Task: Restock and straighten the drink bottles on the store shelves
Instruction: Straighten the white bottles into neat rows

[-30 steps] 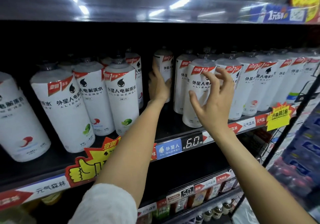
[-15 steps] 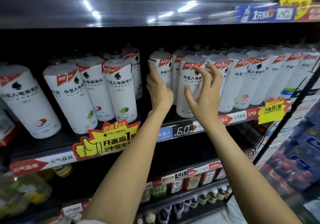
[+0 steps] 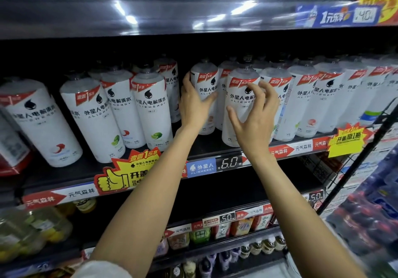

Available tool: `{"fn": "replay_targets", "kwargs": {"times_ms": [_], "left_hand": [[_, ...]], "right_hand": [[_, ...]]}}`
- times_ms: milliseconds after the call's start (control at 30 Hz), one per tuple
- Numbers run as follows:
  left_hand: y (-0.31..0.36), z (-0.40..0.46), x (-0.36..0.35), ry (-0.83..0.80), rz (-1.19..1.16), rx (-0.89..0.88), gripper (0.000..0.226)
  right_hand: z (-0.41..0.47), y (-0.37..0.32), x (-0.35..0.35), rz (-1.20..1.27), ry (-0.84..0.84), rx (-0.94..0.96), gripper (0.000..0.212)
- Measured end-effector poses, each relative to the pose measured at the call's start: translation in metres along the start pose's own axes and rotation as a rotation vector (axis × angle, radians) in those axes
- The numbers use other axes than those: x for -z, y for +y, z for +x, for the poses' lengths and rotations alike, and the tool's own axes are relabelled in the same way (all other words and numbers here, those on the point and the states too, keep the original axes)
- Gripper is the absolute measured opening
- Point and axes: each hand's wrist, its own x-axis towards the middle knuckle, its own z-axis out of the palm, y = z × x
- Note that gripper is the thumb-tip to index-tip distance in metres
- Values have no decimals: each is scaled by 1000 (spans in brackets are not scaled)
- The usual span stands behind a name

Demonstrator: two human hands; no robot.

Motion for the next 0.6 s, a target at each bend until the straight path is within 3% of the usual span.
{"fn": "replay_targets", "kwargs": {"times_ms": [67, 167, 267, 333, 400, 467, 600], "left_hand": [[9, -12, 9, -46, 72, -11, 75], [12, -38, 39, 10, 103, -206, 50], [1, -53, 75, 265, 214, -497, 37], [-16, -52, 93, 416, 354, -576, 35], [-32, -47, 105, 467, 432, -515, 45], [-43, -45, 110, 419, 420, -410, 57], [-51, -48, 111, 275, 174, -198, 58]], "right_hand": [[-1, -6, 2, 1, 46, 35, 47], [-4, -18, 6, 56, 61, 135, 39], [0, -35, 1, 160, -103, 190, 37], [2, -50, -6, 239, -293, 175, 41], [3, -67, -15, 343, -480, 100, 51], [5, -81, -31, 416, -601, 44, 64], [5, -97, -65, 527, -685, -25, 89]]}}
